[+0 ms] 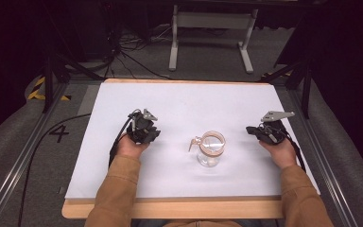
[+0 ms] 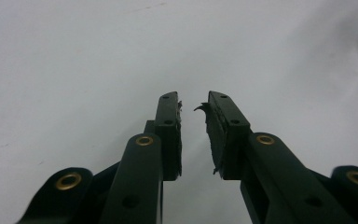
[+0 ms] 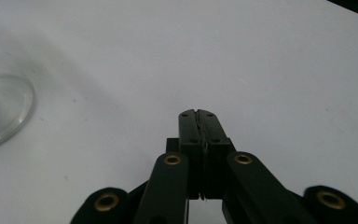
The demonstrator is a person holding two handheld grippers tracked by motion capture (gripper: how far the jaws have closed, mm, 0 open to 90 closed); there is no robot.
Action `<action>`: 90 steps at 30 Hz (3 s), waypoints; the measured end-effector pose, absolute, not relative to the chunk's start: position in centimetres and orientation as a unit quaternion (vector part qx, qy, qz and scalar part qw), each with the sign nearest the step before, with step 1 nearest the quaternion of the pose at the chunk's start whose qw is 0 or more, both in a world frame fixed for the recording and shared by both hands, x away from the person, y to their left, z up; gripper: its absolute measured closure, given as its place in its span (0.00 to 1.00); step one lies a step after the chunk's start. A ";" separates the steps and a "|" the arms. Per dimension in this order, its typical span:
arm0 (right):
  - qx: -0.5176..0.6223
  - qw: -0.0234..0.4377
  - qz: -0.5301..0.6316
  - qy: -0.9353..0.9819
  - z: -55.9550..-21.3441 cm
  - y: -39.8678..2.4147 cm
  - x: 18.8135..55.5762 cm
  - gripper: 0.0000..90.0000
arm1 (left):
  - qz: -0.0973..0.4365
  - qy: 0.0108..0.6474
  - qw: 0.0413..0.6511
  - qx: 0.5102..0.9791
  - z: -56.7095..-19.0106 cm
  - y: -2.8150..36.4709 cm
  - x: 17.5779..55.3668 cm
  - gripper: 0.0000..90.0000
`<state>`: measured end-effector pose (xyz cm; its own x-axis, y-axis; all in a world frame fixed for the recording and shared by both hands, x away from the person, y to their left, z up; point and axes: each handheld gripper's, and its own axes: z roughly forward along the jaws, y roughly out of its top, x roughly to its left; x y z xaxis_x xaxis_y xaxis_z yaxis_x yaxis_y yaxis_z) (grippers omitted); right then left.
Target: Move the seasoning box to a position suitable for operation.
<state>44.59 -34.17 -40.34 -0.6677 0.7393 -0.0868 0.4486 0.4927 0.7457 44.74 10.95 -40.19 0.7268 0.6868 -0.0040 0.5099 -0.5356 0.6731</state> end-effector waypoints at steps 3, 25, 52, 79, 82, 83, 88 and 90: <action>0.361 0.197 0.358 0.838 -40.5 -34.3 44.6 1.00 | 0.125 0.334 0.341 0.870 -39.8 10.7 44.5 0.84; 0.317 0.175 0.381 0.850 -41.2 -32.1 43.9 1.00 | -0.009 0.159 0.322 0.933 -39.3 2.9 41.8 1.00; 0.298 0.174 0.389 0.854 -41.1 -31.4 42.7 1.00 | -0.001 0.185 0.321 0.929 -40.1 2.2 43.0 1.00; 0.320 0.183 0.392 0.843 -40.6 -32.1 40.2 1.00 | 0.024 0.199 0.324 0.925 -39.5 2.7 44.9 0.99; 0.312 0.176 0.394 0.847 -40.5 -30.7 40.3 0.99 | 0.032 0.206 0.321 0.924 -39.1 3.5 44.5 0.99; 0.303 0.176 0.391 0.851 -40.5 -29.8 40.3 1.00 | 0.032 0.211 0.322 0.922 -39.1 3.8 44.3 0.99; 0.283 0.154 0.389 0.863 -40.8 -26.6 40.9 1.00 | 0.028 0.244 0.347 0.905 -38.8 6.0 44.0 0.97; 0.281 0.150 0.386 0.866 -41.1 -25.7 41.2 0.99 | 0.027 0.260 0.356 0.897 -38.8 6.6 44.0 0.97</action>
<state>41.17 -25.69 -41.07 -0.7966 0.6029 -0.0435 0.3707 0.5441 0.7527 43.97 6.61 -38.82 0.8637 0.4853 -0.1362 0.4464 -0.6111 0.6537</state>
